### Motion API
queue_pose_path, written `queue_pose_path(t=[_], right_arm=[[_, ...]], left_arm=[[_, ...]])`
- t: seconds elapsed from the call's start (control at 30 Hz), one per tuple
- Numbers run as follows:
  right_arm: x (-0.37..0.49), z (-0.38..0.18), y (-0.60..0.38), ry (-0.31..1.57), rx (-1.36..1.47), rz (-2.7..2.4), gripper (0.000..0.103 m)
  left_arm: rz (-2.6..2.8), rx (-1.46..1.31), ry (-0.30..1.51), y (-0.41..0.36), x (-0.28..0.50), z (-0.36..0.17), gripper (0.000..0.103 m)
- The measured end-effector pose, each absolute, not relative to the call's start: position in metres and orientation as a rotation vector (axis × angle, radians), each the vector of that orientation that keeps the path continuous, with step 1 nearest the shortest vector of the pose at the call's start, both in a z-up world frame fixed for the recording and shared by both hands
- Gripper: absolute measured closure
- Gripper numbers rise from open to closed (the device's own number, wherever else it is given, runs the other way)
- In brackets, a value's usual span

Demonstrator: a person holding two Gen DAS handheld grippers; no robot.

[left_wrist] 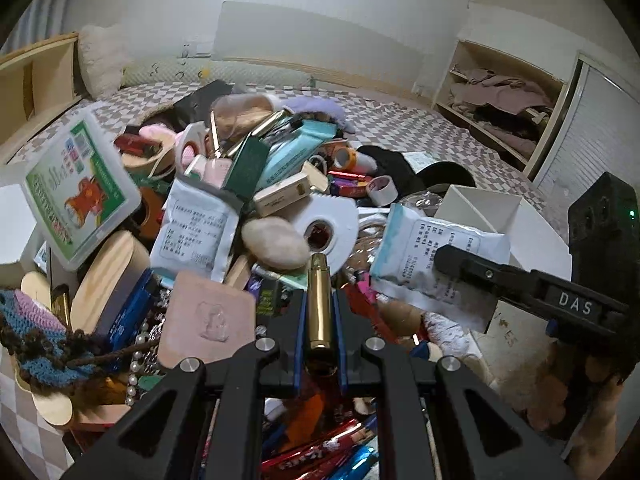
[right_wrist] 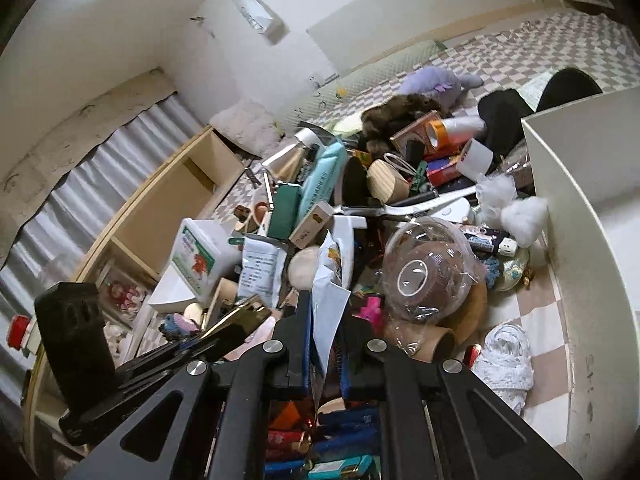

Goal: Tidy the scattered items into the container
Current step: 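Close the left tool on the gold lipstick while the right tool grasps a white medicine packet, then carry the gold lipstick and white medicine packet over the white shoebox with both tools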

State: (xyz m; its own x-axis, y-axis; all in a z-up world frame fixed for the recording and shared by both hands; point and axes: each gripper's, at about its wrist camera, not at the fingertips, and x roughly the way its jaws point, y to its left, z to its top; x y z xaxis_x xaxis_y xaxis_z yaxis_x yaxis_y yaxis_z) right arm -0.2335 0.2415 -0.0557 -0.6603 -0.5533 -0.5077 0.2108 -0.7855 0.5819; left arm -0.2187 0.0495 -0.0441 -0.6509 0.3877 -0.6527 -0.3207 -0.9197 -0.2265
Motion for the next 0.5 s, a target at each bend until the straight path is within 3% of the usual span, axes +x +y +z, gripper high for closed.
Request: queue_pose_path(t=[0.5], right_arm=[[-0.204, -0.001, 0.290, -0.654, 0.805, -2.577, 0.091]], left_arm=[[2.519, -0.905, -0.083, 0.097, -0.199, 0.000, 0.090]])
